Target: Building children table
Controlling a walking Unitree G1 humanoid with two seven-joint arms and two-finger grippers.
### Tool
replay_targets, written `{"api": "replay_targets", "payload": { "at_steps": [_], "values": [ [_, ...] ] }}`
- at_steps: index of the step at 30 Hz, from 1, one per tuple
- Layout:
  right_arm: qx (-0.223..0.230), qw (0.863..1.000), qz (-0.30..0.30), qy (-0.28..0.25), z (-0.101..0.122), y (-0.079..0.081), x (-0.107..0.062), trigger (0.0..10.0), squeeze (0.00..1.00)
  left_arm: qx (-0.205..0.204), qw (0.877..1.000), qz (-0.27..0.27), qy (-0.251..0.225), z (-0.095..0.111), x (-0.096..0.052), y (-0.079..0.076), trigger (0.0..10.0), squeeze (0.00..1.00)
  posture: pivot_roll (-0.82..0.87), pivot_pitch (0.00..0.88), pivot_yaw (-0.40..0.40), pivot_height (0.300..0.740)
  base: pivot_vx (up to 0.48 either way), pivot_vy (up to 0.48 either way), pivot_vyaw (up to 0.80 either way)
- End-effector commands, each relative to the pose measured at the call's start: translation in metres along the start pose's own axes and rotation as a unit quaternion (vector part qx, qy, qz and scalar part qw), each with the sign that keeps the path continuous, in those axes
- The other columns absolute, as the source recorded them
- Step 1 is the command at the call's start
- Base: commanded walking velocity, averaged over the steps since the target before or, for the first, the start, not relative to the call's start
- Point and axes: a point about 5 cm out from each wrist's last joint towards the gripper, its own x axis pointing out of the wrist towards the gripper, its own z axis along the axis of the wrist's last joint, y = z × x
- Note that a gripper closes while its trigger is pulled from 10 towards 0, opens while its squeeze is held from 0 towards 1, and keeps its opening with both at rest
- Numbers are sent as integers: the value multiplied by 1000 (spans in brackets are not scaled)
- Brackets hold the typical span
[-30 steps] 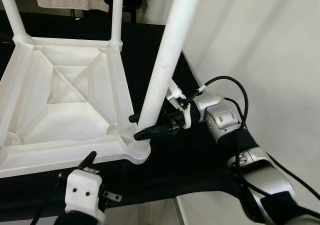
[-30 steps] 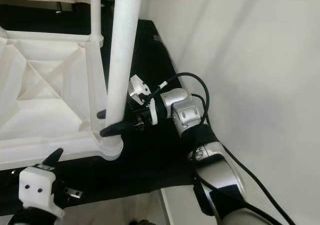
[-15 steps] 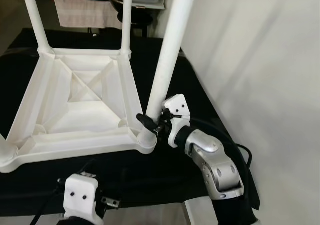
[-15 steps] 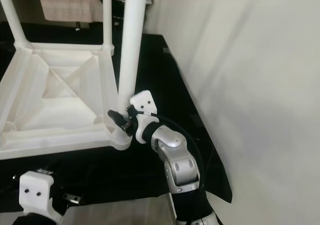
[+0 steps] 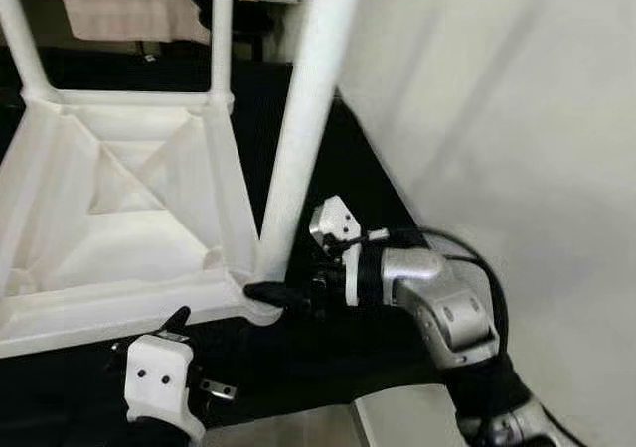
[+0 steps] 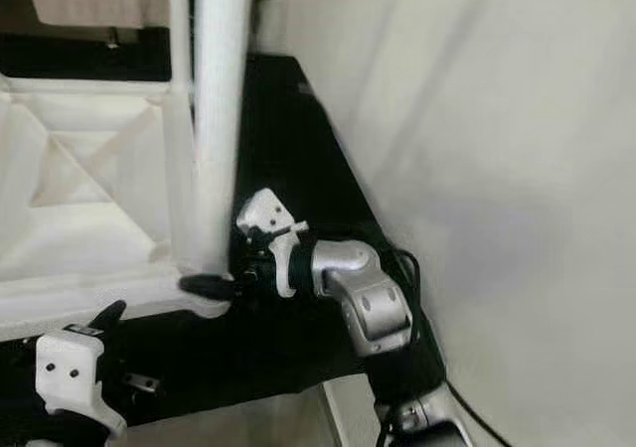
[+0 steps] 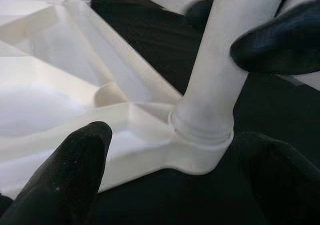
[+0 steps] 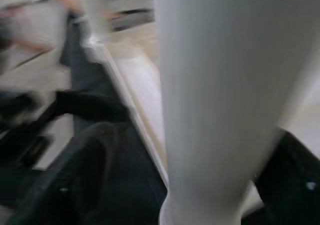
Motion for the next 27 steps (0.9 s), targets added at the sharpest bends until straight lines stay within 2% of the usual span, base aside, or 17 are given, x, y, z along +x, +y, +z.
{"api": "replay_targets", "payload": {
  "at_steps": [1,2,3,5,9,10,12,13,14,18,24,25,27],
  "values": [
    [-8,1000,11,15,-10,1,-1,10000,255,-3,1000,0,20,-5,-3,0,10000,0,14,155,-170,740,0,0,0],
    [-15,999,33,27,-12,-6,1,10000,0,-3,1000,0,20,-5,-3,0,10000,0,14,155,-170,740,0,0,0],
    [-15,999,33,27,-12,-6,1,10000,0,-3,1000,0,20,-5,-3,0,10000,0,14,155,-170,740,0,0,0],
    [-5,999,46,21,-7,-23,10,10000,0,-4,1000,-1,21,-5,-3,-1,10000,0,24,160,-174,740,0,0,0],
    [4,998,61,8,1,-32,16,10000,0,-7,1000,-2,21,-4,-3,-3,10000,0,31,165,-180,740,0,0,0],
    [9,996,89,-1,6,-33,15,3490,0,-9,1000,-2,21,-4,-4,-4,10000,0,39,170,-187,740,0,0,0],
    [9,996,89,-1,6,-33,15,3490,0,-9,1000,-2,21,-4,-4,-4,10000,0,39,170,-187,740,0,0,0],
    [13,992,124,-11,10,-33,13,0,0,-10,1000,-2,21,-3,-5,-5,10000,0,41,173,-190,740,0,0,0],
    [18,987,159,-17,14,-33,9,0,0,-11,1000,-1,20,-3,-5,-6,10000,0,40,175,-194,740,0,0,0],
    [18,981,193,-21,17,-33,5,0,0,-12,1000,-2,19,-2,-5,-8,10000,0,38,178,-198,740,0,0,0],
    [8,982,188,-19,12,-35,2,0,0,-14,1000,-4,17,-1,-4,-9,10000,0,23,185,-201,740,0,0,0],
    [3,986,167,-20,8,-36,0,0,0,-15,1000,-4,17,-1,-5,-9,10000,0,18,190,-206,740,0,0,0],
    [7,999,45,-17,-3,-42,-5,0,0,-15,1000,-3,17,-1,-5,-8,10000,0,-5,194,-209,740,0,0,0]
  ]
}}
